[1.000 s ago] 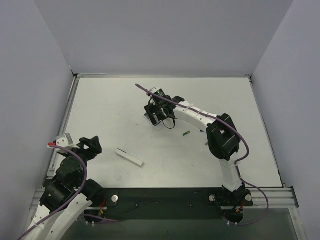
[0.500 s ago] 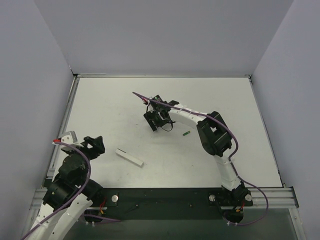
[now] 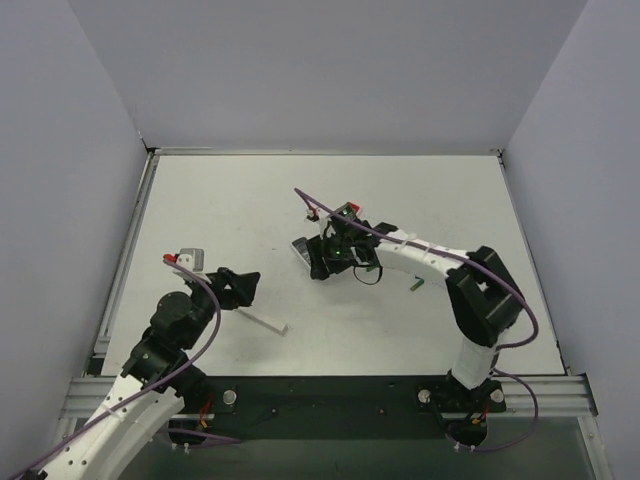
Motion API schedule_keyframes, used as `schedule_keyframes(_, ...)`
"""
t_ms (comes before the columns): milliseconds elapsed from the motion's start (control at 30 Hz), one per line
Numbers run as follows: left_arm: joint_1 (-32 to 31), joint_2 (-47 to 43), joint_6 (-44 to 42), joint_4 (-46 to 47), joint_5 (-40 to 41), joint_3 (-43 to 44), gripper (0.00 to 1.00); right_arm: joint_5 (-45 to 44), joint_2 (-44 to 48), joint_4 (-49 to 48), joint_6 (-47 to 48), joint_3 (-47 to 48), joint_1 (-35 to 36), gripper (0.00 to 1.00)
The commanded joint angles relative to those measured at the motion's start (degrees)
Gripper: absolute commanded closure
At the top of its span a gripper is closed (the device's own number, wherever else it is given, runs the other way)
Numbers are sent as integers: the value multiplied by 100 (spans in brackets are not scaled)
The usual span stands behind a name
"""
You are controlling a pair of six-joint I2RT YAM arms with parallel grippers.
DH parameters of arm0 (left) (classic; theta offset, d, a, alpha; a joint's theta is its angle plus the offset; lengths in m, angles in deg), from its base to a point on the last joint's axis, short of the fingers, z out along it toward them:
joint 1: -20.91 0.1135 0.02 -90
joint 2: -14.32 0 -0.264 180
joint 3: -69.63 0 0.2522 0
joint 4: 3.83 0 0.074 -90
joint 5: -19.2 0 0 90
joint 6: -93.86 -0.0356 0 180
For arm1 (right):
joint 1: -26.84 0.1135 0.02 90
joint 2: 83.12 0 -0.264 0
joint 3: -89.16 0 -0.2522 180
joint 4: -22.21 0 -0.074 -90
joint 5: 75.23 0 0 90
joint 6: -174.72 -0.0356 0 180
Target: Load the batteries into the remote control
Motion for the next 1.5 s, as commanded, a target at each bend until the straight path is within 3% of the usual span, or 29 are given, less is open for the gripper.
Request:
schedule_keyframes(0,28,602,305,2381,-1275,-231,7,1312,1483,-1252,-804,-710,10,86)
schedule_keyframes(233,28,1823,630,4524,-2173,-258,4,2412,2627,-2607,-1948,-1765,97,86)
schedule_keyframes(467,37,2772,1272,5819,-2586,-240,4,2870,3251,-3311,-2388,-2266,317,86)
schedule_keyframes(767,46,2845,2449,6462,-2174,-679,5,2949,3621,-4278,-2986,-2671,344,86)
schedule_keyframes(1000,46,3029,2977,7058,-2693,-671,5,3327,3463,-4988,-3417,-2697,379,86)
schedule_keyframes(1267,64,3011,3460,7561,-2895,-794,10,3634,3304,-5499,-3856,-2741,379,85)
schedule_keyframes(1467,64,2941,3777,7754,-2939,-821,21,3793,3173,-5588,-3910,-2671,379,86)
